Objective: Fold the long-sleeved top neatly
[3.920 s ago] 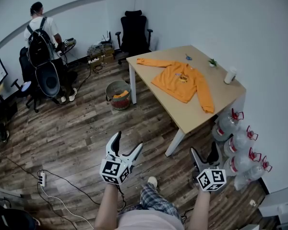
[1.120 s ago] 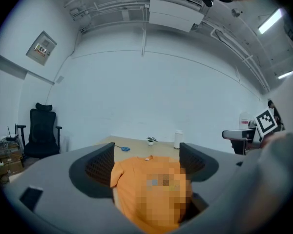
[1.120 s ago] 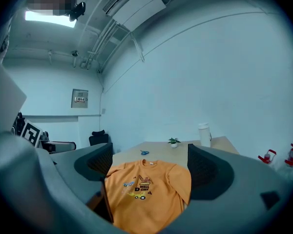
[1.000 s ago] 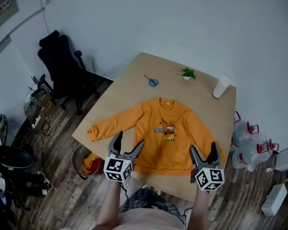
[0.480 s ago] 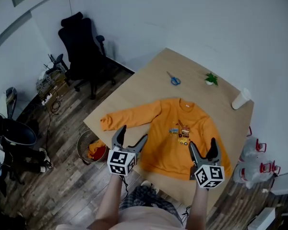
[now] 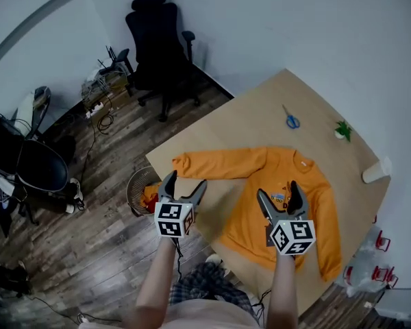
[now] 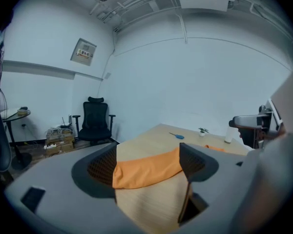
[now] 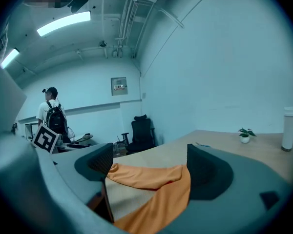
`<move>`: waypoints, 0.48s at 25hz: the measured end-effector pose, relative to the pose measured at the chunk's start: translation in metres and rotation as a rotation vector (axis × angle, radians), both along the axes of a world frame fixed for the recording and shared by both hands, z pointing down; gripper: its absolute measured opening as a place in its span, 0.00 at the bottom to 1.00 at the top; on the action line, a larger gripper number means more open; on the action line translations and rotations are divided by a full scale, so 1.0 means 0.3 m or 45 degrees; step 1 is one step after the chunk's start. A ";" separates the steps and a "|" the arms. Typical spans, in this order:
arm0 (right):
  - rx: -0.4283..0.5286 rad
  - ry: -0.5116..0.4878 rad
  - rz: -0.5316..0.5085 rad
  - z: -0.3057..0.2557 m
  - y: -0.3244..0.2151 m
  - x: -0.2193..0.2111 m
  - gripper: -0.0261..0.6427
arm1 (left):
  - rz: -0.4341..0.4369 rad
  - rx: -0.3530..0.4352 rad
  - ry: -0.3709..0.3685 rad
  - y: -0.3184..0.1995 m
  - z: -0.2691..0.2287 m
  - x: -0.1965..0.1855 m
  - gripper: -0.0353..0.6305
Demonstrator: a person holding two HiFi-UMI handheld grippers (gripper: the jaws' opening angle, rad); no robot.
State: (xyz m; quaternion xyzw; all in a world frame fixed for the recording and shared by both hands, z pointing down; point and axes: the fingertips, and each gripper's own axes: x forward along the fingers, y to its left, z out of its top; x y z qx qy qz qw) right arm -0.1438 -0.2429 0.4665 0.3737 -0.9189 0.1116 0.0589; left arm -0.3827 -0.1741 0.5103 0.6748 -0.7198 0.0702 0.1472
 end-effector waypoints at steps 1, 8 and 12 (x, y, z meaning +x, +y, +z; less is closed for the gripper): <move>-0.001 0.007 -0.030 0.008 -0.018 -0.046 0.72 | -0.032 -0.015 0.009 -0.010 0.021 -0.036 0.66; -0.042 0.063 -0.182 0.107 -0.151 -0.328 0.70 | -0.201 -0.178 0.053 -0.087 0.206 -0.251 0.64; -0.093 0.096 -0.234 0.195 -0.203 -0.426 0.70 | -0.260 -0.272 0.108 -0.123 0.317 -0.312 0.62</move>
